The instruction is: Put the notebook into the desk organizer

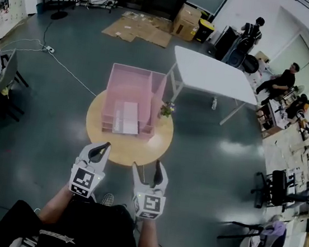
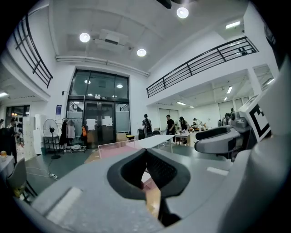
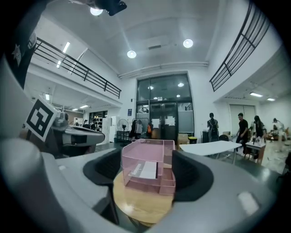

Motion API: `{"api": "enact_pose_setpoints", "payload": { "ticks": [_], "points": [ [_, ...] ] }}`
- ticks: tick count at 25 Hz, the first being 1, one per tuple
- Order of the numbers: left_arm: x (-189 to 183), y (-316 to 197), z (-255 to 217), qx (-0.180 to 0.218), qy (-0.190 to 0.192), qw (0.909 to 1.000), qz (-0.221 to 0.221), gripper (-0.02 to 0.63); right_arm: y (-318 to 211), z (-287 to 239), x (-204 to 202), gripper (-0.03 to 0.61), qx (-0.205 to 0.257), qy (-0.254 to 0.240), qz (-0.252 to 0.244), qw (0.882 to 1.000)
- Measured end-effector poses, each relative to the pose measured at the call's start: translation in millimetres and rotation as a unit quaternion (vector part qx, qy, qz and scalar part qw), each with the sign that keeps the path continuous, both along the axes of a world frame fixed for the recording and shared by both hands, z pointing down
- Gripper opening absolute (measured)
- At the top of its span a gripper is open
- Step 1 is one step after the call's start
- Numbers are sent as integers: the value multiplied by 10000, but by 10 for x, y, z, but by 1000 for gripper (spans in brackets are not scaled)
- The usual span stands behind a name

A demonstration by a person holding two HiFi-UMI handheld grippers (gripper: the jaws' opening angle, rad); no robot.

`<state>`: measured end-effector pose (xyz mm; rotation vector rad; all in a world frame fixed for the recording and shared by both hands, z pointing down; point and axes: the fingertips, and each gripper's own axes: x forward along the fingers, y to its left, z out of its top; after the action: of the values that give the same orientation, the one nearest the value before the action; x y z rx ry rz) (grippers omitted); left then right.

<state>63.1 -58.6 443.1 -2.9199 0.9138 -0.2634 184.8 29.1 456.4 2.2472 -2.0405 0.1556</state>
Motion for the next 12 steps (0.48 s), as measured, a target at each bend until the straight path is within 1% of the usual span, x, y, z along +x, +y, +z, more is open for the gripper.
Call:
{"api": "enact_pose_setpoints", "payload": {
  "ticks": [3,11,12],
  "points": [
    [25,83,6,2,23,10000,90,11,123,22,-30,352,79,-16,52,10000],
    [77,233,41,-49,19,9997,254,11,311,33,-17,150,188,61,316,9993],
    [77,244,46,-53,13,9996,269,11,323,34,-13,134,205,71,348,9992]
  ]
}}
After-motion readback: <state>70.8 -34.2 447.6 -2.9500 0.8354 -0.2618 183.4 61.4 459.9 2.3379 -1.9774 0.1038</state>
